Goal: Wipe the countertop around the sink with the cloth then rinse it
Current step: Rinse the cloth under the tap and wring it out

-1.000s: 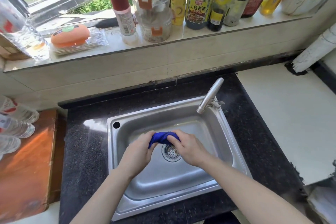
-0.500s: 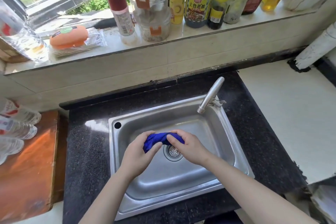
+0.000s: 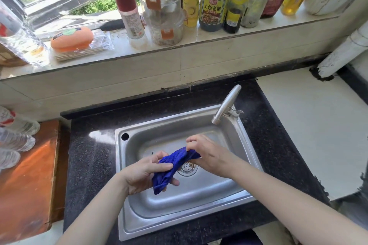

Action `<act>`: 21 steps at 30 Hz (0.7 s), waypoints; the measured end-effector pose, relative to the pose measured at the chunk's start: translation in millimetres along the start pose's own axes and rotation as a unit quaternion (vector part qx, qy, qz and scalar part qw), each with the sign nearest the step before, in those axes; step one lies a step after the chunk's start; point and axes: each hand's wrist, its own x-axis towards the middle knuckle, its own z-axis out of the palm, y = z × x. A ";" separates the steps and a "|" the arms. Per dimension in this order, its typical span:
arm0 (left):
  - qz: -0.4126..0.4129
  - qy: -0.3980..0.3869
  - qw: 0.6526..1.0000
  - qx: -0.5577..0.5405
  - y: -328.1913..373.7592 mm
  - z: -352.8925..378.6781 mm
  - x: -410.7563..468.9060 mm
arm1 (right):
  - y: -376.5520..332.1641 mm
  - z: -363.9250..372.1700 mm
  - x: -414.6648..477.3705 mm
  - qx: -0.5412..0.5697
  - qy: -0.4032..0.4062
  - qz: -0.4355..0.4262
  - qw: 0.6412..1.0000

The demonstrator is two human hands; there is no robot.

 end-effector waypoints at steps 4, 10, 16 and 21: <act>-0.056 -0.036 0.998 0.017 4.3 0.8 1.0 | 7.3 -8.9 6.5 -0.034 -0.026 -0.051 0.998; -0.017 -0.086 0.996 0.030 2.7 -9.0 -0.4 | 11.0 -25.7 13.0 -0.189 -0.077 -0.165 0.965; 0.014 -0.015 0.992 0.121 -5.4 -2.9 5.0 | 14.6 -4.8 -1.8 -0.118 -0.085 -0.113 0.983; 0.183 0.174 0.817 0.517 -8.7 -2.2 27.0 | -2.9 8.8 -11.6 -0.102 -0.033 0.095 0.990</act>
